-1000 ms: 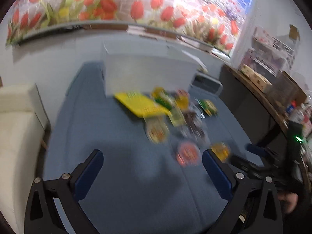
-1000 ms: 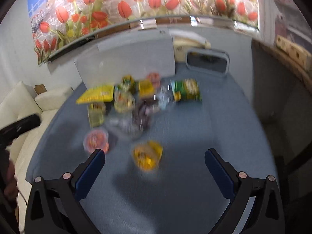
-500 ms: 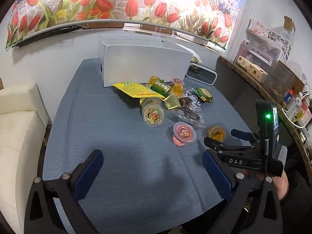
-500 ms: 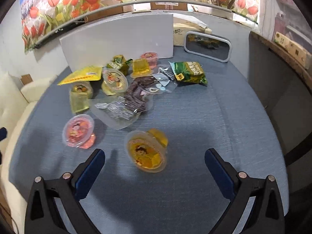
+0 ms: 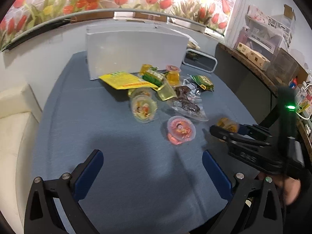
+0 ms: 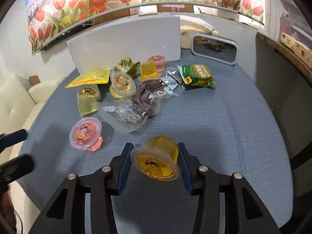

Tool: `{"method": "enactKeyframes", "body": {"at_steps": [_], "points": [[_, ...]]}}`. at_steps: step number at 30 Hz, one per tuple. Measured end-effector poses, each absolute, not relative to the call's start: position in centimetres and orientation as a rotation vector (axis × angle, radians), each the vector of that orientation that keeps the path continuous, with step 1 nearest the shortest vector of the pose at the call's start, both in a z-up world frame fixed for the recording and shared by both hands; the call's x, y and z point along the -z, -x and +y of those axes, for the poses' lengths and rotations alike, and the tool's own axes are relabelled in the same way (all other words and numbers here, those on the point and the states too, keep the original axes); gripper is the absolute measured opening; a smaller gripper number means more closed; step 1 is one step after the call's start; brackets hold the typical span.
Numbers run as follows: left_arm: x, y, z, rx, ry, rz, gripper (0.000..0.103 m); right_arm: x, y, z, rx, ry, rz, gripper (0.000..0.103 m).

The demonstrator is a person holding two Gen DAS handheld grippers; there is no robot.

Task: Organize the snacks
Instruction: 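Grasp the yellow jelly cup with the right gripper while the left grasps the pink jelly cup, then carry the yellow jelly cup into the white bin and release it with the right gripper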

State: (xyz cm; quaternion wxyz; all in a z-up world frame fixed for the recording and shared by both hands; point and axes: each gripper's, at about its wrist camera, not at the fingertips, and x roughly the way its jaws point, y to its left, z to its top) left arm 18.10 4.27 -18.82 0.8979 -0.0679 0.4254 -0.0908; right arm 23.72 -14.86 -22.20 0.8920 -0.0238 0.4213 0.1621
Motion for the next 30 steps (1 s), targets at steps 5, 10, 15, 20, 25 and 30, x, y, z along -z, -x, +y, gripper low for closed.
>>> {"method": "enactKeyframes", "body": {"at_steps": [5,10,15,20,25,30], "points": [[19.9,-21.0,1.4,0.145,0.05,0.903,0.103,20.2,-22.4,-16.9,-0.314,0.017,0.84,0.049],[21.6,-22.9,-1.0,0.147,-0.004,0.926,0.103,18.9,-21.0,-19.6,-0.298,-0.036,0.813,0.049],[23.0,-23.7,-2.5,0.13,-0.055,0.944,0.103,18.9,-20.7,-21.1,-0.283,-0.083,0.818,0.049],[22.8,-23.8,-2.4,0.146,-0.049,0.928,0.046,19.4,-20.8,-21.0,-0.295,-0.089,0.828,0.049],[22.0,-23.9,-1.4,0.169,-0.007,0.935,0.038,19.5,-20.6,-20.5,-0.315,-0.084,0.828,0.049],[21.3,-23.3,-0.9,0.184,0.01,0.926,0.038,19.6,-20.4,-20.2,-0.325,-0.083,0.828,0.049]]}}
